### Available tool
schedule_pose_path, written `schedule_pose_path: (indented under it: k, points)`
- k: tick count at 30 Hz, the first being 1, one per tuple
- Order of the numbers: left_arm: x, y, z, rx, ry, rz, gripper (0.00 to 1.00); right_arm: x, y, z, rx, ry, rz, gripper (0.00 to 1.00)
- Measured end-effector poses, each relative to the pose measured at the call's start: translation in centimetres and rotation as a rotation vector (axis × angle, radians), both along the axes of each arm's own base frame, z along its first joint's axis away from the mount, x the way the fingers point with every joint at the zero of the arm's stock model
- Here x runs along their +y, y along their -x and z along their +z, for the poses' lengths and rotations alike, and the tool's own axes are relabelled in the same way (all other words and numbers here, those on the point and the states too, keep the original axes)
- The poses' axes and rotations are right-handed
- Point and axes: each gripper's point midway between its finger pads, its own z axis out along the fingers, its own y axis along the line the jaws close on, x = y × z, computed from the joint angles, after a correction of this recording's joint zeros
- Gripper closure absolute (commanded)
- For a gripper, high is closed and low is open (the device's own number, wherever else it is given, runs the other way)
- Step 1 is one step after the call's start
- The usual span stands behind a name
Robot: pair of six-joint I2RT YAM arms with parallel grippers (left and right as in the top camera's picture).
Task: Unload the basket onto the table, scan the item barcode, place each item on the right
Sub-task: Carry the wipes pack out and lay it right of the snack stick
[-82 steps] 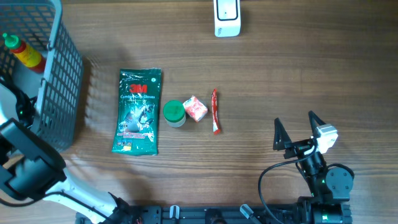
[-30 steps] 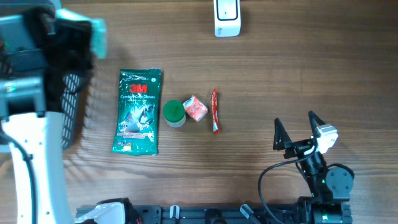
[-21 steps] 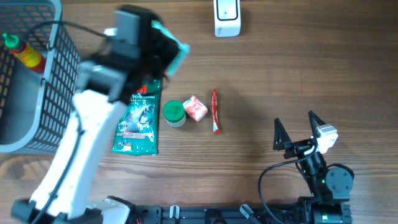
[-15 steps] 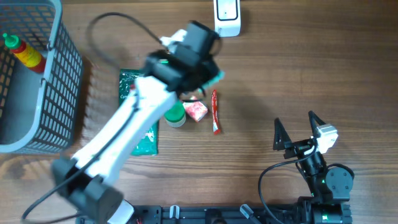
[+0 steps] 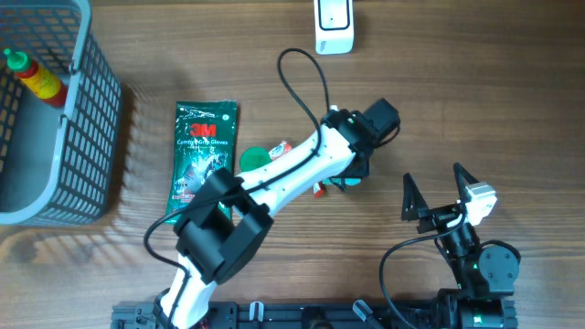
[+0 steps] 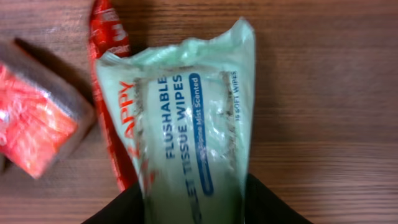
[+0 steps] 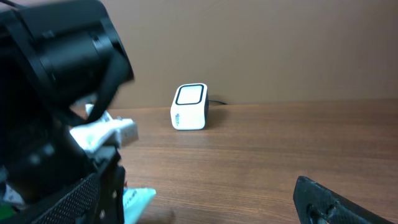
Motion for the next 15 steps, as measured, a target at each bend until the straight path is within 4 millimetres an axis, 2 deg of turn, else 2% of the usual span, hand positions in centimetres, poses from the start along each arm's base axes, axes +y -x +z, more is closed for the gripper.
schedule_pose_path:
  k: [1, 3, 12, 15]
  points:
    - [0.1, 0.0, -0.7, -0.011, -0.042, -0.049, 0.4, 0.0, 0.0, 0.0, 0.0, 0.0, 0.0, 0.0]
    - [0.3, -0.2, -0.8, -0.024, -0.067, -0.086, 0.34, 0.0, 0.0, 0.0, 0.0, 0.0, 0.0, 0.0]
    - [1.4, -1.3, -0.4, -0.084, -0.139, -0.121, 0.28, 0.0, 0.0, 0.0, 0.0, 0.0, 0.0, 0.0]
    - [1.8, -1.9, 0.8, -0.125, -0.151, -0.114, 0.2, 0.0, 0.0, 0.0, 0.0, 0.0, 0.0, 0.0]
